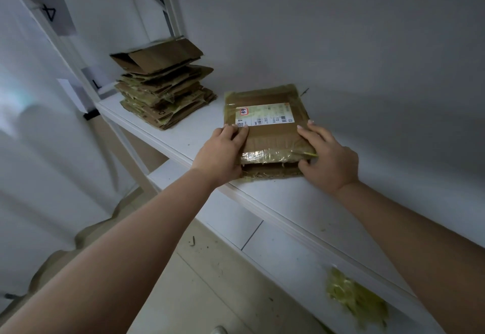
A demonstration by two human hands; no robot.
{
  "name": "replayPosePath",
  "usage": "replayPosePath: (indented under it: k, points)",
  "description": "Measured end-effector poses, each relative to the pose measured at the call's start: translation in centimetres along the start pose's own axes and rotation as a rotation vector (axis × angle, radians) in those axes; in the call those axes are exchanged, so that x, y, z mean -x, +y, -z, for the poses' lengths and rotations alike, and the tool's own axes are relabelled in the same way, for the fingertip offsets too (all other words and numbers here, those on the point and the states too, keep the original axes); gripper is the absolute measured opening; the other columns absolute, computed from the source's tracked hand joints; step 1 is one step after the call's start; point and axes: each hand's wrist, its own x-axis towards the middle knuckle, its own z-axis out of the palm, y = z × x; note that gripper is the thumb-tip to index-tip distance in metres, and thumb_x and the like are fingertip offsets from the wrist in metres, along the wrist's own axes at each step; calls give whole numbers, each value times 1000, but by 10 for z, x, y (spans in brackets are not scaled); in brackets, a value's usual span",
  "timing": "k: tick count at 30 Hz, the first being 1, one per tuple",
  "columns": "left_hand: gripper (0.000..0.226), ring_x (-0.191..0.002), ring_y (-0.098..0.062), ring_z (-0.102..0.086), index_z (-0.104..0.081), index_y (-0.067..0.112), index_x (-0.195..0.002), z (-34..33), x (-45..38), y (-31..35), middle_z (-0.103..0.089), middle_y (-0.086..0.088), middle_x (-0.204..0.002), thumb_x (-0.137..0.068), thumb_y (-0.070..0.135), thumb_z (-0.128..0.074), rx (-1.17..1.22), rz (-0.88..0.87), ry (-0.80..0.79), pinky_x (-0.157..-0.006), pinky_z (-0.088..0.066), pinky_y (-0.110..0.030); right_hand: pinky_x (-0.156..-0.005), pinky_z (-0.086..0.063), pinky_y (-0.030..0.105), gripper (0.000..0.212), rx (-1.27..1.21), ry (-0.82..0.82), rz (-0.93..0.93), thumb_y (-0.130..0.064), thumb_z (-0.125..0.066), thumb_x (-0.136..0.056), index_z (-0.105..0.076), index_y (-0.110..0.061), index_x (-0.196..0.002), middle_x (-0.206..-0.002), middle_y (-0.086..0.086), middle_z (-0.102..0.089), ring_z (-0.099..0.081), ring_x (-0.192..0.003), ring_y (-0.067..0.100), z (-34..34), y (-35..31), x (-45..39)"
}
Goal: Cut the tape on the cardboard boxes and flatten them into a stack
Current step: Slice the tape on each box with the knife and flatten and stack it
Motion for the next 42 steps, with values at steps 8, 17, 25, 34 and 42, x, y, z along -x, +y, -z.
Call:
replayPosePath:
  k: [8, 17, 25, 34, 42]
  points:
    - [81, -137, -26, -32, -19, 23, -154, 15, 3, -10, -31, -6, -153, -83, 40, -53, 144, -16, -84, -108, -31, -31, -79, -49, 29, 61, -105, -71, -43, -38, -71, -79, -51, -25, -135, -138, -11, -52, -60, -109, 16, 16, 3, -2]
    - [47, -101, -31, -61, -31, 20, -145, 30, -18, -31, -67, -13, -109, -101, 28, -44, 460, 124, 120, -85, -46, -36, -63, -45, 30, 49, -183, 102, -385, -51, -62, -84, -46, -21, -120, -90, -2, -65, -62, -83, 27, 20, -12, -43]
    - [55, -142, -25, -28, -40, 24, -146, -7, -23, -7, -32, -6, -155, -98, 50, -39, 458, 208, 138, -114, -24, -35, -54, -32, 21, 24, -30, 204, -160, -35, -55, -93, -68, -17, -104, -88, 0, -72, -66, -70, 25, -11, -10, -26]
    - [81, -108, -28, -55, -49, 22, -132, -13, -38, 6, -58, 0, -125, -75, 79, -48, 75, 230, 221, -84, -43, -34, -71, -51, 32, 67, -121, 168, -294, -64, -68, -70, -57, -17, -117, -125, -4, -62, -64, -101, 20, -26, -15, -25]
    - [59, -110, -29, -55, -40, 10, -127, -12, -43, 18, -56, -9, -123, -85, 50, -53, -102, 260, 208, -80, -45, -33, -64, -39, 27, 54, -60, 157, -344, -47, -69, -75, -55, -16, -117, -120, -2, -62, -65, -91, 27, -31, -19, -28]
